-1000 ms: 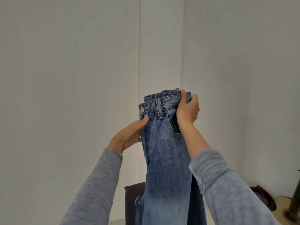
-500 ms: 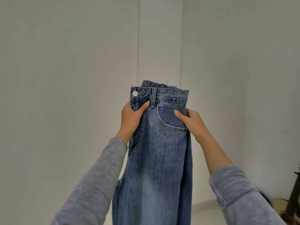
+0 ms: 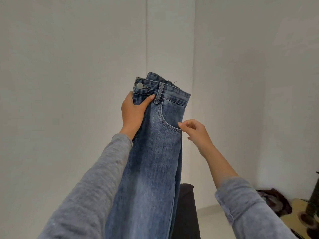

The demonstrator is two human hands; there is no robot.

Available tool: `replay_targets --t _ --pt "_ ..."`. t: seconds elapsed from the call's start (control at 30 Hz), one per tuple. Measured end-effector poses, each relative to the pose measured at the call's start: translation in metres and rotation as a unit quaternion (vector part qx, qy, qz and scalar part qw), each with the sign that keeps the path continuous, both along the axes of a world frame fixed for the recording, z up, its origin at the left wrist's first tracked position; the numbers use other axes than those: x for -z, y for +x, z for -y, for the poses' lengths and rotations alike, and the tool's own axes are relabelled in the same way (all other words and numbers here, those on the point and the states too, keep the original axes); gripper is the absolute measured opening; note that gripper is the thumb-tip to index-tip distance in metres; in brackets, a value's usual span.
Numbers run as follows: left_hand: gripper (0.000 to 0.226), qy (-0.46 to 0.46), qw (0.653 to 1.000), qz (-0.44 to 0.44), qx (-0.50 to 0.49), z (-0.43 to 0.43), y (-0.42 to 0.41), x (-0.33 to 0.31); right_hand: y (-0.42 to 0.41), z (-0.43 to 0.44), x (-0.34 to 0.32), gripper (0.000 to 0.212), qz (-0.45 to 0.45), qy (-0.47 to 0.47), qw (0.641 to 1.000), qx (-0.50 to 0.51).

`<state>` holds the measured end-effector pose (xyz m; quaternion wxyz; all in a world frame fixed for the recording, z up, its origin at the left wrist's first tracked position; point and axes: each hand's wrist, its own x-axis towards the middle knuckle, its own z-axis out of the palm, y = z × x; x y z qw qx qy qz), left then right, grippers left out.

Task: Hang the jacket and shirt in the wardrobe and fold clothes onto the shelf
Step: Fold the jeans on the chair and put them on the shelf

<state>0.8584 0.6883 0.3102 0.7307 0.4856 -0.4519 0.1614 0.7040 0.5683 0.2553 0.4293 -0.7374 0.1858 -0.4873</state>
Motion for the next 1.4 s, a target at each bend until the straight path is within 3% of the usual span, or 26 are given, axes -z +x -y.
replay_targets --t 0.07,0.27,0.43,0.53,0.63,0.8,1.0,1.17,1.27,1.4 --pt "0.042 0.009 1.0 -0.003 -0.001 -0.005 0.007 0.005 0.002 -0.005 -0.001 0.021 -0.028 0.007 0.999 -0.019" --pt "0.037 0.002 1.0 -0.011 0.009 -0.016 0.016 0.012 0.015 -0.02 0.014 0.054 -0.151 0.08 0.981 -0.087" --pt "0.036 -0.012 1.0 -0.025 0.009 -0.023 0.02 0.015 0.028 -0.031 0.041 0.062 -0.156 0.124 0.967 -0.158" --pt "0.03 -0.021 0.999 -0.036 0.014 -0.03 0.023 0.015 0.027 -0.033 0.047 0.037 -0.173 0.047 0.97 -0.166" --pt "0.028 -0.025 0.999 -0.037 0.022 -0.039 0.024 0.015 0.019 -0.026 0.036 0.015 -0.113 0.039 0.982 -0.142" --pt "0.025 -0.027 0.996 -0.055 0.072 -0.046 0.015 0.004 0.015 -0.017 0.017 0.02 0.049 0.053 0.996 -0.05" --pt "0.038 0.014 0.973 -0.113 0.201 -0.05 0.006 -0.002 0.014 -0.033 0.032 0.039 0.005 0.174 0.959 -0.223" --pt "0.035 0.063 0.945 -0.103 0.306 -0.05 0.001 -0.004 0.01 -0.043 0.014 0.043 0.035 0.222 0.939 -0.261" --pt "0.029 0.065 0.945 -0.093 0.308 -0.045 0.002 -0.002 0.008 -0.043 -0.008 0.052 0.091 0.193 0.951 -0.222" --pt "0.028 0.076 0.974 -0.069 0.204 -0.04 0.011 0.002 0.007 -0.036 -0.019 0.029 0.126 0.163 0.965 -0.162"
